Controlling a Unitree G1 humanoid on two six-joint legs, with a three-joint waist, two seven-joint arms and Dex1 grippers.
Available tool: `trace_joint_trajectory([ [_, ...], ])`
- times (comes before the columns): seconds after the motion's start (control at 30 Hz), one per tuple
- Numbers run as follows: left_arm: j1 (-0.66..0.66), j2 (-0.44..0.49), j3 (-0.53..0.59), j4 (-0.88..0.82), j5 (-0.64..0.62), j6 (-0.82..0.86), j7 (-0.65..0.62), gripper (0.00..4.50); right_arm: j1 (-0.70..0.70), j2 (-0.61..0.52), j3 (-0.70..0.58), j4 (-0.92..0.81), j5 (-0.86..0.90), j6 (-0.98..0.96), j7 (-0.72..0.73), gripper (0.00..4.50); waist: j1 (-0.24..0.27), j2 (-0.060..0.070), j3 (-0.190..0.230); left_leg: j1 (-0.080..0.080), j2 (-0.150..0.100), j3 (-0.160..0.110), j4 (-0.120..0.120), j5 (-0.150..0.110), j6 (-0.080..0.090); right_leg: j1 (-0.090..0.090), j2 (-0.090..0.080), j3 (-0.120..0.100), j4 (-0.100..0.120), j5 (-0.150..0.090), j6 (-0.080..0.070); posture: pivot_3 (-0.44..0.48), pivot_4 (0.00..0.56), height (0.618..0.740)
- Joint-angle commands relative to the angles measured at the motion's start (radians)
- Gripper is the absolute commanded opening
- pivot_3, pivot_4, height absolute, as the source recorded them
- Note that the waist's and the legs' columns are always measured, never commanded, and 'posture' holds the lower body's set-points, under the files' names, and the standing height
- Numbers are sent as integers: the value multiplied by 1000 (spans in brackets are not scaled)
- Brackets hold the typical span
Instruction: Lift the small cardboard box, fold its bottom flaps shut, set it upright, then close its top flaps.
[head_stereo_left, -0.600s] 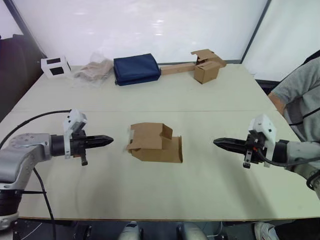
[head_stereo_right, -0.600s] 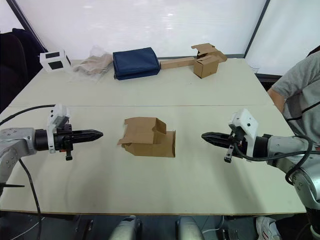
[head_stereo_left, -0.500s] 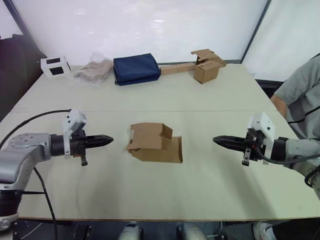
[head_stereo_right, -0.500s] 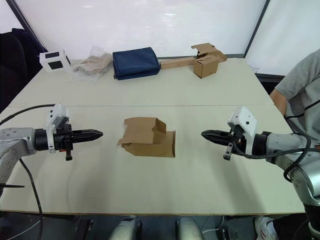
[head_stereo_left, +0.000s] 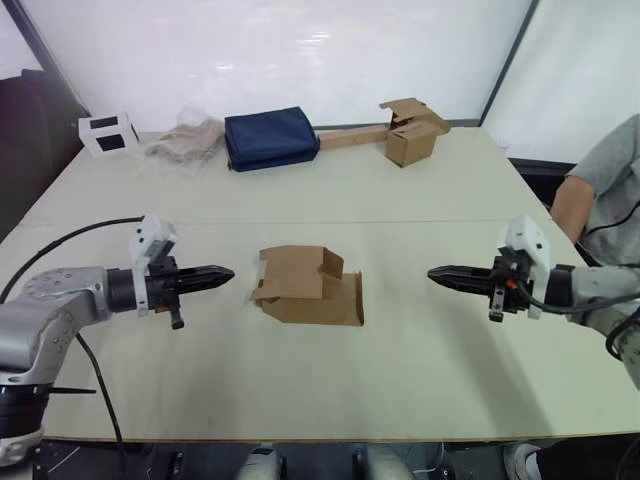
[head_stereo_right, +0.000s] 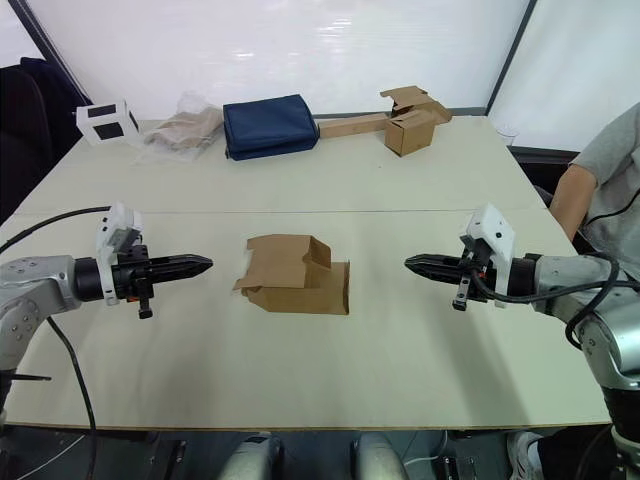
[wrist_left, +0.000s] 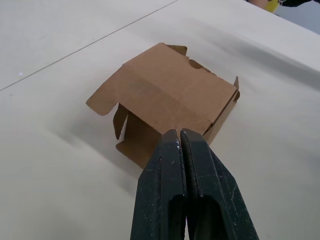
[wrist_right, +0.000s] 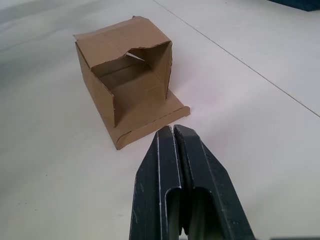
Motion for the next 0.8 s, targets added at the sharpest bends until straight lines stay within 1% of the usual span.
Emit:
trace_joint_trajectory([
  [0.03, -5, 0, -7, -3, 16, -34, -5, 60, -7, 6, -41, -31, 19, 0, -15, 0, 0, 0, 0, 0, 0, 0, 0, 0, 0, 0, 0, 0, 0, 0, 0, 0, 150, 740],
  [0.13, -33, -13, -32, 17, 29, -36, 0, 60, -5, 9, -40, -36, 17, -3, -20, 0, 1, 0, 0, 0, 0, 0, 0, 0, 0, 0, 0, 0, 0, 0, 0, 0, 150, 740],
  [0.3, -85, -8, -72, 69, 44, -37, -36, 60, 14, 6, -66, -52, 27, -1, -26, 0, 2, 0, 0, 0, 0, 0, 0, 0, 0, 0, 0, 0, 0, 0, 0, 0, 150, 740],
  [0.47, -92, -11, -80, 89, 51, -45, -61, 60, 62, 15, -82, -101, 32, 0, -46, 0, -1, 0, 0, 0, 0, 0, 0, 0, 0, 0, 0, 0, 0, 0, 0, 0, 150, 740],
  [0.67, -162, -11, -97, 162, 57, -33, -98, 60, 34, 33, -87, -126, 27, -7, -102, 0, 0, 0, 0, 0, 0, 0, 0, 0, 0, 0, 0, 0, 1, 0, 0, 0, 150, 740],
  [0.73, -185, -3, -99, 206, 49, 8, -103, 60, 38, 44, -92, -162, 39, 11, -133, 0, 2, 0, 0, 0, 0, 0, 0, 0, 0, 0, 0, 0, 0, 0, 0, 0, 150, 740],
  [0.8, -222, -30, -105, 259, 44, 44, -86, 60, 66, 46, -118, -196, 56, 21, -141, 0, 1, 0, 0, -1, 0, 0, 0, 0, 0, 0, 0, 0, 0, 0, 0, 0, 150, 740],
])
